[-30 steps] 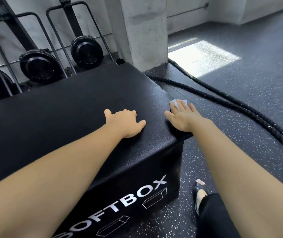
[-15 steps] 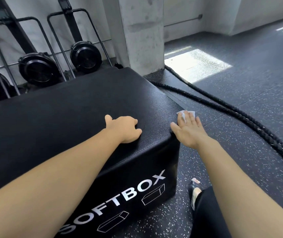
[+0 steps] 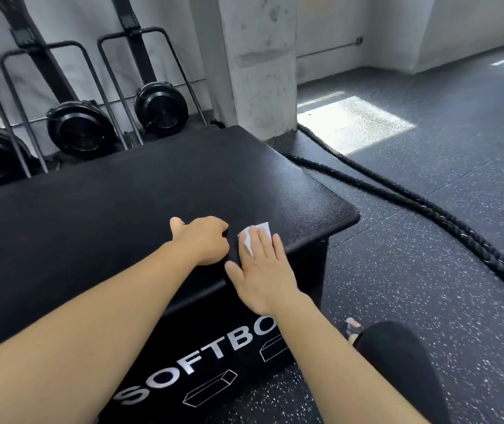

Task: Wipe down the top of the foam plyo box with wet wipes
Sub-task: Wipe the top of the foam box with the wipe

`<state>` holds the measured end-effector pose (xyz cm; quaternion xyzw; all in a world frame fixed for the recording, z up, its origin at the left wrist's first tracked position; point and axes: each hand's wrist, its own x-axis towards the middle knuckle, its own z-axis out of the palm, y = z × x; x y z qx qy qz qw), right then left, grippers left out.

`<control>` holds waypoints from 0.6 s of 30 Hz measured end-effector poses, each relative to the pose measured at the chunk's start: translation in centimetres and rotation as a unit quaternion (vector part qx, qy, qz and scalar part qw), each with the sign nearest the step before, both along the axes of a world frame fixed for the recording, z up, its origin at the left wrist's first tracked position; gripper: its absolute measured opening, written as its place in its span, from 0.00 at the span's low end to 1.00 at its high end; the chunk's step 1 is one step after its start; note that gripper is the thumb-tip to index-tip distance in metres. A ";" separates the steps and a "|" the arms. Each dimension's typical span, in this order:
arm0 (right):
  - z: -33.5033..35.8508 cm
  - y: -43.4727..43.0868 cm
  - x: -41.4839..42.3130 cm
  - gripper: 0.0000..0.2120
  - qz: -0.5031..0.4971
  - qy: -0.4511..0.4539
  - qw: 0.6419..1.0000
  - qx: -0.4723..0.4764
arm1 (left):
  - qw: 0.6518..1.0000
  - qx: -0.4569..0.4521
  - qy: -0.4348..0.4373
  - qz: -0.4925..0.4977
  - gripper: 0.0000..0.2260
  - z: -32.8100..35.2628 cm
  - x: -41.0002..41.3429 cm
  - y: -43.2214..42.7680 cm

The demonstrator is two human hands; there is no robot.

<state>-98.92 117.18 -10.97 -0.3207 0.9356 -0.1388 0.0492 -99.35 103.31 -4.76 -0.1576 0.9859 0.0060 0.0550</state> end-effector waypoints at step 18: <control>1.1 6.0 -3.9 0.27 -0.100 0.083 0.991 0.014 | 0.999 0.027 0.037 0.024 0.09 -1.5 2.0 -2.2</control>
